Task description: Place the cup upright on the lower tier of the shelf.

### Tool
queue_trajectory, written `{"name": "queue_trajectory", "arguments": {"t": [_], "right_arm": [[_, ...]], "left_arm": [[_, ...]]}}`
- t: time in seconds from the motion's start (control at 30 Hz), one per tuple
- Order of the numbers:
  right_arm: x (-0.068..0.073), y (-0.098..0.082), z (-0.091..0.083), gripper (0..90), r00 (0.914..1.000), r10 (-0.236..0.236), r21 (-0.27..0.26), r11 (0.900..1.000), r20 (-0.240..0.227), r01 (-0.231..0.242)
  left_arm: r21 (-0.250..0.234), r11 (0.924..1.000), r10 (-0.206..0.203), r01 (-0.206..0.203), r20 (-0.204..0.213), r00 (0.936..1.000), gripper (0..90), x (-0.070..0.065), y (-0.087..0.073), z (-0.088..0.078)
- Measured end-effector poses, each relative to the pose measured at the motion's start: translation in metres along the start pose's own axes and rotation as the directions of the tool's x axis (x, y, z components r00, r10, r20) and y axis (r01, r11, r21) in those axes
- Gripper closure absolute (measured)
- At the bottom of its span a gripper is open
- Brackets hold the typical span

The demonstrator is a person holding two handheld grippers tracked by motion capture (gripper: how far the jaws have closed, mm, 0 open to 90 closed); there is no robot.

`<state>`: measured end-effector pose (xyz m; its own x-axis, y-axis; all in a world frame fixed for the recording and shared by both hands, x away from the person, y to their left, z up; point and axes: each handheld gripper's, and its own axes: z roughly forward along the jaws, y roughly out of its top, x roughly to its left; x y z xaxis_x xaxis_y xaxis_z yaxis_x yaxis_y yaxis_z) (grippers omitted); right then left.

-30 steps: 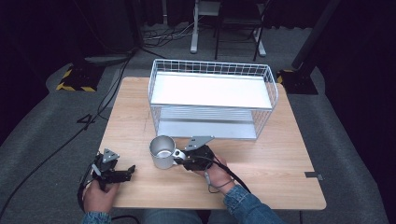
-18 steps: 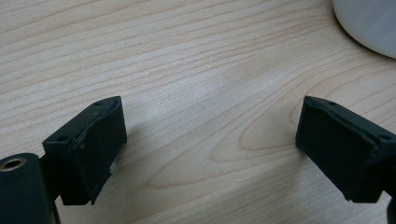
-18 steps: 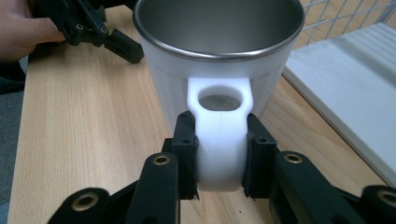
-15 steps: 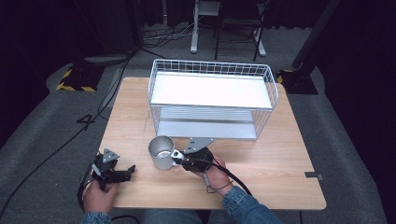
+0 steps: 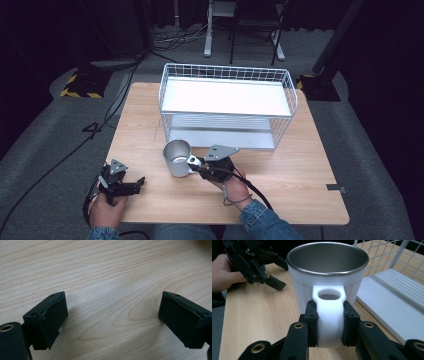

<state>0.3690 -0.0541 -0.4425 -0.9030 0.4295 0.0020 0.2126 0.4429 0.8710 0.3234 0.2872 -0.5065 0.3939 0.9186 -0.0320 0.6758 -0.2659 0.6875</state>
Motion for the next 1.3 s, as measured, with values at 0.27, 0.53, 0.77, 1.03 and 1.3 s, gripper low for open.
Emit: {"name": "queue_trajectory", "arguments": {"t": [0.27, 0.53, 0.77, 1.03, 1.3], "right_arm": [[-0.013, 0.008, -0.014, 71.6, 0.9983, 0.022, -0.029, 0.999, 0.054, -0.020], [-0.022, 0.018, -0.017, 71.6, 0.9947, 0.042, -0.045, 0.998, 0.094, -0.038], [-0.040, 0.025, -0.013, 71.5, 0.9846, 0.097, -0.072, 0.994, 0.145, -0.088], [-0.057, 0.033, -0.003, 71.5, 0.9671, 0.129, -0.090, 0.990, 0.219, -0.112], [-0.067, 0.035, 0.007, 71.5, 0.9488, 0.163, -0.101, 0.985, 0.271, -0.140]], "left_arm": [[0.000, 1.0000, 0.000, 0.000, 0.000, 1.0000, 9.0, 0.000, 0.000, 0.000], [0.000, 1.0000, 0.000, 0.000, 0.000, 1.0000, 9.1, 0.000, 0.000, 0.000], [0.000, 1.0000, 0.001, -0.001, 0.000, 1.0000, 9.0, 0.000, 0.000, 0.000], [0.000, 1.0000, 0.000, 0.000, 0.000, 1.0000, 9.0, 0.000, 0.000, 0.000], [0.001, 1.0000, 0.000, 0.000, -0.001, 1.0000, 9.0, 0.000, 0.000, 0.000]]}}
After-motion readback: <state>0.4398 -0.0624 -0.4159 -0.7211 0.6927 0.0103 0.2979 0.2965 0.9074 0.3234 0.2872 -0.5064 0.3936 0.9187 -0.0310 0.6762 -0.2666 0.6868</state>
